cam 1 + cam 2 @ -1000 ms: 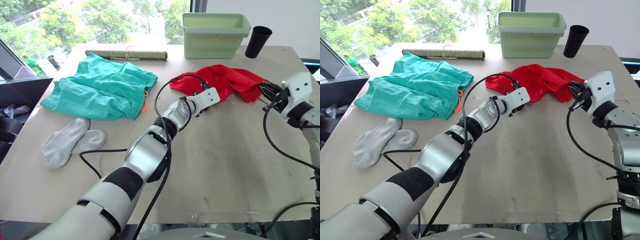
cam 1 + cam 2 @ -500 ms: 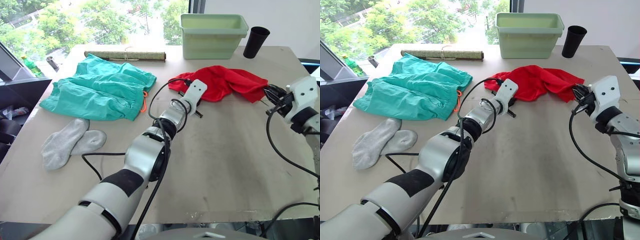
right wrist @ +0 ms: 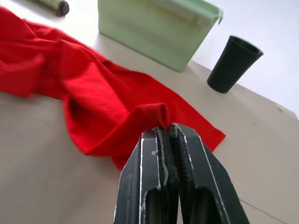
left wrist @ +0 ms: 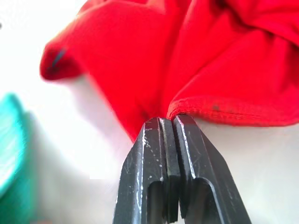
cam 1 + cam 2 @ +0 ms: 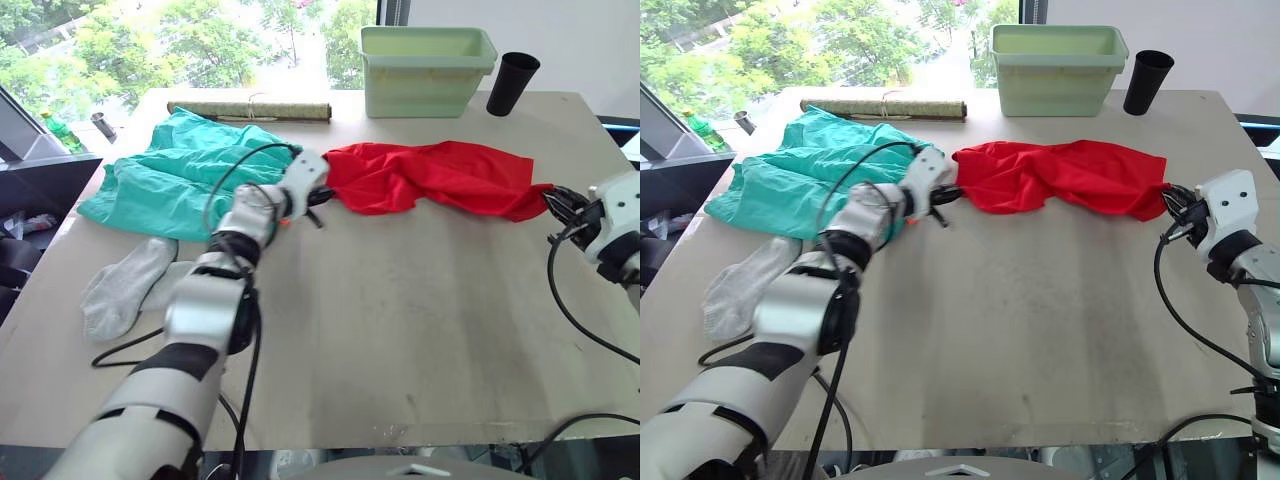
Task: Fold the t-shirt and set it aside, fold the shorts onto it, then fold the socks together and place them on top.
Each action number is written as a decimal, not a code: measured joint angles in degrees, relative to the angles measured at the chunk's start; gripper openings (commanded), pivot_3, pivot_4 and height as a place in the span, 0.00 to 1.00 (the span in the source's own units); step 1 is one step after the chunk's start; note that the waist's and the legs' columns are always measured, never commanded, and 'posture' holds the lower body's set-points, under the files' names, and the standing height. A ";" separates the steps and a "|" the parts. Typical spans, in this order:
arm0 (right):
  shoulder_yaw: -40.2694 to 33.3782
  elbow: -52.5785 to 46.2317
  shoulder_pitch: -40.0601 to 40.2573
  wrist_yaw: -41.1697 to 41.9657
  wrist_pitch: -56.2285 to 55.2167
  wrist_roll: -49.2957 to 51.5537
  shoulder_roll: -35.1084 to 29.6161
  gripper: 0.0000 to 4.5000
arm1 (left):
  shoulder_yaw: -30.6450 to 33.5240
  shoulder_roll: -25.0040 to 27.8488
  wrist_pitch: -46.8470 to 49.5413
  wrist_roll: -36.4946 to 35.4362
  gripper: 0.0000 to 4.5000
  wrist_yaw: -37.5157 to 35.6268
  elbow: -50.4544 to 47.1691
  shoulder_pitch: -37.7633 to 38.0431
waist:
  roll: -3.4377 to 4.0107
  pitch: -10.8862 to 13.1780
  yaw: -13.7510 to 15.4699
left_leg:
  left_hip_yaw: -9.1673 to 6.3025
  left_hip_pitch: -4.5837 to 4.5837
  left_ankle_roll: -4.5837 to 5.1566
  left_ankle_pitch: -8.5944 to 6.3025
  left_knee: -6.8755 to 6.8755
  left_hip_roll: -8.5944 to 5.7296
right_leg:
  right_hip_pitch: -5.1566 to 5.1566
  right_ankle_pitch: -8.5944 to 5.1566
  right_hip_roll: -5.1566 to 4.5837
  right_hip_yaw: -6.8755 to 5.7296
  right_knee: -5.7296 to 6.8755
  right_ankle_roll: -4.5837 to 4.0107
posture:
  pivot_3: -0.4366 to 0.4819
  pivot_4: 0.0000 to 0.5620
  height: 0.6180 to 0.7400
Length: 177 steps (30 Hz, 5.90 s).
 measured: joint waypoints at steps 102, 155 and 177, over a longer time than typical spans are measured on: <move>6.91 19.32 -11.97 10.99 -16.06 7.94 -2.03 0.00 | 7.43 19.81 21.49 -25.03 0.01 -20.36 -31.06 9.34 | 0.11 -0.45 -1.50 | 0.11 -0.07 0.09 -0.08 -0.10 0.08 | -0.09 0.01 0.03 0.12 -0.01 -0.05 | 0.48 0.27 0.97; -13.06 -11.83 52.33 23.62 3.52 19.05 3.23 0.00 | -6.06 18.71 28.89 -30.22 0.01 -18.39 -57.36 24.93 | 0.36 -0.51 1.75 | -0.73 0.67 -0.41 -0.38 -0.76 -0.07 | 0.95 -0.30 -0.20 -0.49 -1.02 -0.68 | 0.48 0.27 0.97; -14.43 -10.39 44.75 22.22 0.57 18.33 5.71 1.00 | -9.06 11.57 11.51 -17.01 0.99 -11.94 -42.69 23.08 | 0.32 -0.52 1.72 | -0.73 0.62 -0.19 -0.25 -0.71 -0.07 | 0.97 -0.17 -0.17 -0.55 -0.97 -0.46 | 0.48 0.27 0.97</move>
